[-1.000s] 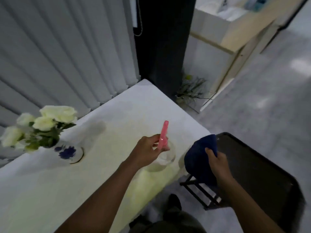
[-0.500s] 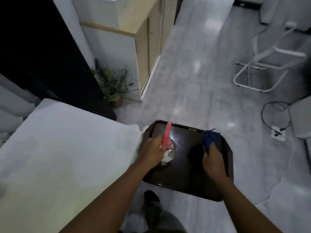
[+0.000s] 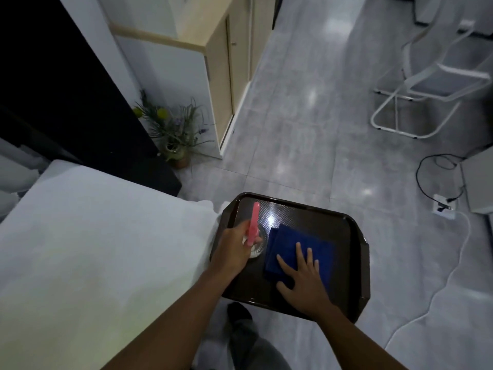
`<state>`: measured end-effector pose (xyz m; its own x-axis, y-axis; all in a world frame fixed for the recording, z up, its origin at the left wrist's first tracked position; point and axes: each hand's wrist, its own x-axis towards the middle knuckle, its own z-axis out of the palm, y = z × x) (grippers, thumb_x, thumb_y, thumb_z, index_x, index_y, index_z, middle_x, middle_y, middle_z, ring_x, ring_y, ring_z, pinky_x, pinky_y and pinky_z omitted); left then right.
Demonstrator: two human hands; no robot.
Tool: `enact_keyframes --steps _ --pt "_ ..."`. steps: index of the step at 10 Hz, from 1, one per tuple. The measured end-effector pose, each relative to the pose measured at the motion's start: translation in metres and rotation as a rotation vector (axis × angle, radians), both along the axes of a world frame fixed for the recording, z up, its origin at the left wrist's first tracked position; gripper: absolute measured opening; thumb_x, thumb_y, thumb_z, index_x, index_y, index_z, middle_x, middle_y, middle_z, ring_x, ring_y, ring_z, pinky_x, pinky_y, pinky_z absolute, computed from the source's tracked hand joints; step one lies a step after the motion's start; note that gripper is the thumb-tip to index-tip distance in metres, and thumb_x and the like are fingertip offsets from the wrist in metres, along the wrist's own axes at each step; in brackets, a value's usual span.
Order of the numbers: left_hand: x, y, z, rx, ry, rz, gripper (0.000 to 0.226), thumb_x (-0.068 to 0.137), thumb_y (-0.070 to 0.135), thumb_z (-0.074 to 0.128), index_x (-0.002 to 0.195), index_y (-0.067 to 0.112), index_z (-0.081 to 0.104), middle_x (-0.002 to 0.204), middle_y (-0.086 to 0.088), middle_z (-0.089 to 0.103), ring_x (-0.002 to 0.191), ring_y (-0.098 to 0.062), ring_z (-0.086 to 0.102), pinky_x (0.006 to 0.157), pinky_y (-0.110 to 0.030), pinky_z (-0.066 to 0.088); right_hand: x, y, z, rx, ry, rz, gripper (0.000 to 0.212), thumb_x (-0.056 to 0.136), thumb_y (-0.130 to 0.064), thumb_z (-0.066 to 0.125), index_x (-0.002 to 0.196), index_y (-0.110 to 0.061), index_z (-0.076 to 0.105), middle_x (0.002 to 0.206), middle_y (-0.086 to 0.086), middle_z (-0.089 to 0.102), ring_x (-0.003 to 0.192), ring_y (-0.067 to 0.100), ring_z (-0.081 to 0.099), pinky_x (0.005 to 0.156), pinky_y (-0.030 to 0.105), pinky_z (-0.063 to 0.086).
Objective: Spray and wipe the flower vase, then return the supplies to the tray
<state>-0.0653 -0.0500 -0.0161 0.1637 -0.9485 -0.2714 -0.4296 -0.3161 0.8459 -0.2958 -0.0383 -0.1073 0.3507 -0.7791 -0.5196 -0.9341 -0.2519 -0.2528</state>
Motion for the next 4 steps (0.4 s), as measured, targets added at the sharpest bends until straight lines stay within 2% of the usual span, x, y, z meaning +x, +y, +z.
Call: enact_keyframes --steps 1,2,3,4 --pt "0.004 -0.001 0.003 0.018 0.000 -0.034 0.017 0.096 0.015 0.069 0.113 0.016 0.069 0.099 0.004 0.076 0.091 -0.004 0.073 0.088 -0.031 0.061 0.005 -0.002 0.007 -0.013 -0.018 -0.046 0.062 0.091 -0.066 0.038 0.150 -0.051 0.033 0.168 0.001 -0.016 0.154 0.037 -0.016 0.120 0.048 -0.008" --pt "0.012 0.002 0.009 0.064 -0.051 -0.101 0.033 0.092 0.014 0.073 0.123 0.021 0.065 0.112 0.004 0.074 0.102 -0.009 0.068 0.094 -0.033 0.056 0.009 -0.004 0.012 -0.079 -0.054 -0.127 0.049 0.095 -0.057 0.048 0.141 -0.044 0.053 0.168 -0.001 0.012 0.155 0.035 0.008 0.123 0.047 0.012" --pt "0.032 0.003 0.020 0.113 -0.116 -0.122 0.054 0.093 0.018 0.070 0.143 0.028 0.052 0.139 -0.002 0.064 0.124 -0.017 0.060 0.105 -0.035 0.051 0.025 -0.032 0.037 -0.286 -0.280 -0.309 0.029 0.094 -0.031 0.064 0.121 -0.025 0.074 0.141 0.008 0.063 0.133 0.030 0.053 0.108 0.042 0.043" --pt "0.052 0.006 0.029 0.108 -0.194 -0.055 0.051 0.097 0.029 0.064 0.146 0.030 0.049 0.145 -0.001 0.060 0.131 -0.020 0.058 0.108 -0.037 0.049 0.042 -0.058 0.061 -0.352 -0.448 -0.381 0.021 0.094 -0.021 0.064 0.111 -0.022 0.076 0.118 0.003 0.075 0.110 0.024 0.066 0.093 0.037 0.052"
